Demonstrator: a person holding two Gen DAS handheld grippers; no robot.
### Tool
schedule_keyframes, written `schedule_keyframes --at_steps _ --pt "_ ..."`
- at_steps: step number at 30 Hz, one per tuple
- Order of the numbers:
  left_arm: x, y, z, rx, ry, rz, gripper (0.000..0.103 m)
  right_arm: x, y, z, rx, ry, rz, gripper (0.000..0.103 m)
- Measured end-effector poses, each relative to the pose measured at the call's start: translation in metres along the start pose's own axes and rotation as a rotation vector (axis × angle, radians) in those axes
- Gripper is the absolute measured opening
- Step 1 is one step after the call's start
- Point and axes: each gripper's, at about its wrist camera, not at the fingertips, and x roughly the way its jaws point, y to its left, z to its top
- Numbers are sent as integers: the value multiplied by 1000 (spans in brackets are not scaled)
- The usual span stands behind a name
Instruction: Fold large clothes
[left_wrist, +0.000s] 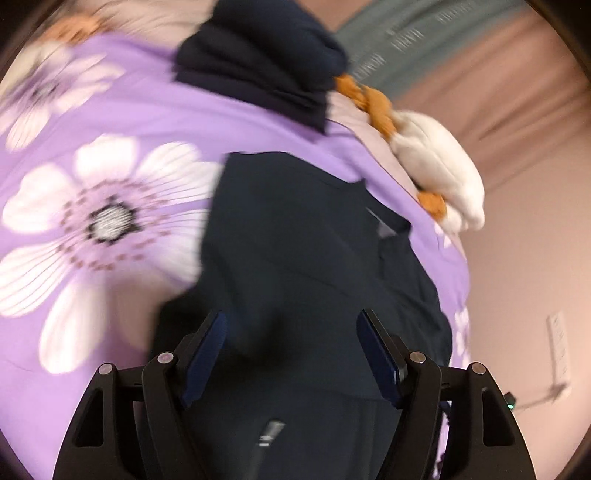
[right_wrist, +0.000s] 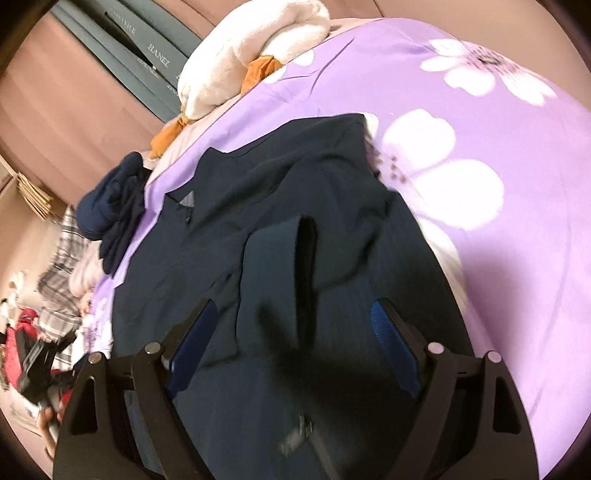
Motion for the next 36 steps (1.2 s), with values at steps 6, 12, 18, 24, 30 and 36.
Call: schedule_keyframes --at_steps 6,12,18,24,30,36 --pt "36 19 -7 -89 104 -75 71 35 12 13 -81 79 -91 56" --pt "60 27 -10 -196 7 -77 66 37 28 25 -174 71 -152 9" --pt "59 25 -9 -231 -97 -56 59 3 42 53 -176 -85 -109 8" --pt "61 31 -13 -176 -75 11 55 47 32 36 -269 -7 -204 14" --pt "33 22 -11 -20 -10 130 55 39 20 35 -218 17 -169 42" --pt "12 0 -9 148 -55 183 67 -3 31 36 -283 -149 -334 52"
